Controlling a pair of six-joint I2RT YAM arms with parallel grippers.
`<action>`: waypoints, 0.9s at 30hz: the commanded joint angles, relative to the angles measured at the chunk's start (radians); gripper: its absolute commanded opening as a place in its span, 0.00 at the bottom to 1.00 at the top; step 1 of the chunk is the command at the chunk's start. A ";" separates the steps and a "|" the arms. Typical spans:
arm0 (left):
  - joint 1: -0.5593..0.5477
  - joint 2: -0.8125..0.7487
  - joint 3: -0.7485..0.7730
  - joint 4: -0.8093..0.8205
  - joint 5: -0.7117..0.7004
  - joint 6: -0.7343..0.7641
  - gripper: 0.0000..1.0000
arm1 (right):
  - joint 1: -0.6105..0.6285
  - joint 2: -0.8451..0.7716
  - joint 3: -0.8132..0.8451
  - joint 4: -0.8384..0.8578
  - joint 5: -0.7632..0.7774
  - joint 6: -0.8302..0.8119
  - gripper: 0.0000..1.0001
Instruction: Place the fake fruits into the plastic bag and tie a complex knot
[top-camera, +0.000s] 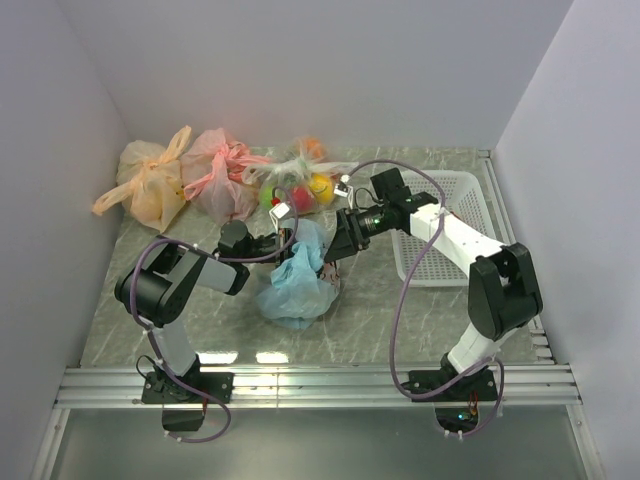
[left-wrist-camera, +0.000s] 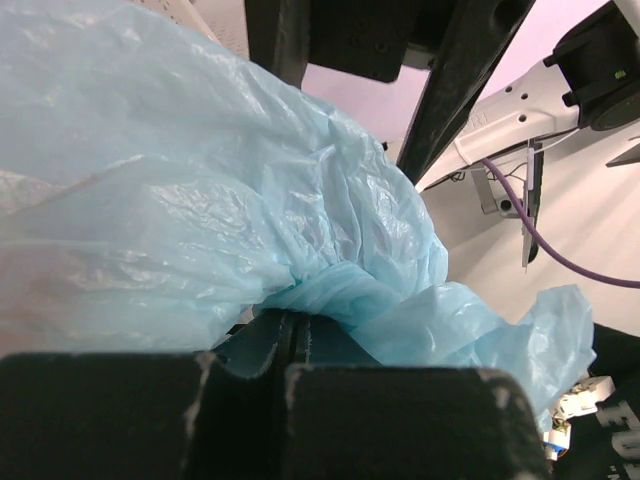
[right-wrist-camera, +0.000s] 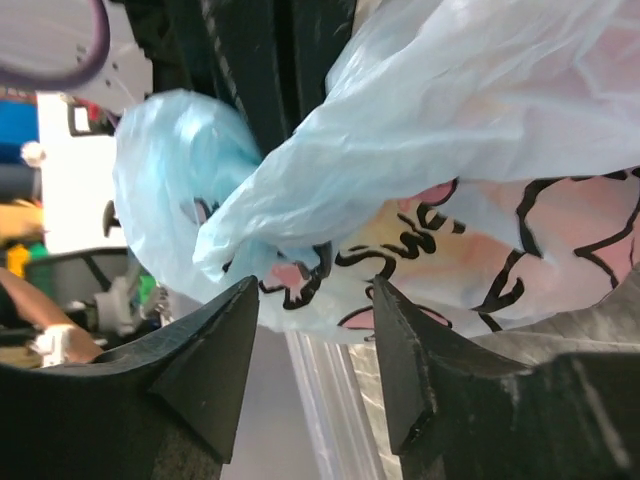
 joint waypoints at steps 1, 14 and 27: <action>-0.004 -0.018 0.004 0.237 0.016 -0.021 0.00 | 0.007 -0.044 -0.025 -0.038 0.021 -0.126 0.55; -0.004 -0.002 0.015 0.242 0.019 -0.038 0.01 | 0.097 -0.036 0.060 0.040 0.181 -0.160 0.48; -0.001 0.002 0.023 0.191 0.027 -0.017 0.00 | 0.145 -0.075 0.102 -0.033 0.135 -0.270 0.52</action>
